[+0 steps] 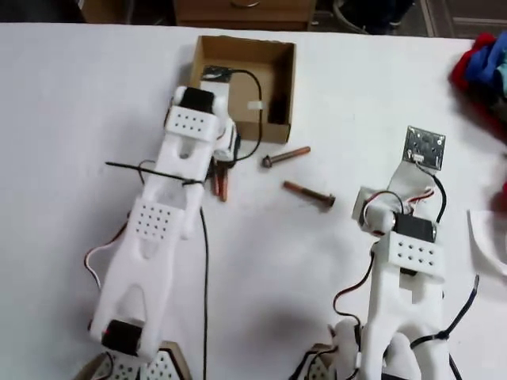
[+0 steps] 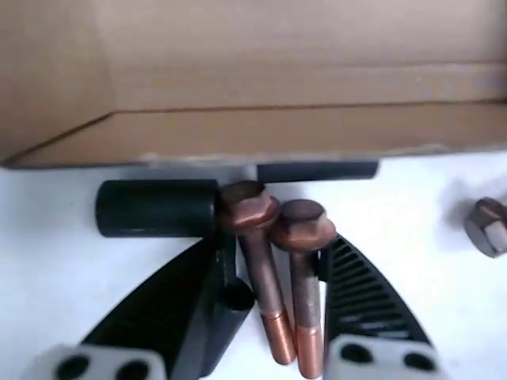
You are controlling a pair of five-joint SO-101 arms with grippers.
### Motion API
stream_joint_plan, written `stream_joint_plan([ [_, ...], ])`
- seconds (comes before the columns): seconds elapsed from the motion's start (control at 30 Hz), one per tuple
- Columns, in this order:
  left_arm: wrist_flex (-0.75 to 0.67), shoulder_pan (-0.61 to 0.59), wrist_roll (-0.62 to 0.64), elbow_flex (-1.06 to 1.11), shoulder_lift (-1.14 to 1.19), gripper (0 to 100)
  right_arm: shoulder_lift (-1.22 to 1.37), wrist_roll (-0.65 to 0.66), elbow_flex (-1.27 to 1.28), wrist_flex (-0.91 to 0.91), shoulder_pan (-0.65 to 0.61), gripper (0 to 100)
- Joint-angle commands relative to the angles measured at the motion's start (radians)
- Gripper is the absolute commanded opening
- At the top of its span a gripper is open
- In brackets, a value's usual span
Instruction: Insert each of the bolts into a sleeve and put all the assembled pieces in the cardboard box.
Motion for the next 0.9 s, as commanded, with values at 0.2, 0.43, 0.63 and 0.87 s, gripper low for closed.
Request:
stream_joint_plan([
  [0.2, 0.005, -0.021, -0.008, -0.016, -0.100, 18, -0.036, 0.000, -0.008, -0.008, -0.008, 2.1],
  [0.43, 0.011, 0.066, -0.006, -0.019, -0.130, 18, -0.036, 0.000, -0.008, -0.007, -0.008, 2.1],
  [0.63, 0.003, 0.126, -0.002, -0.015, -0.135, 18, -0.036, 0.000, -0.008, -0.007, -0.008, 2.1],
  [0.87, 0.006, 0.095, -0.005, -0.019, -0.075, 18, -0.036, 0.000, -0.008, -0.007, -0.008, 2.1],
])
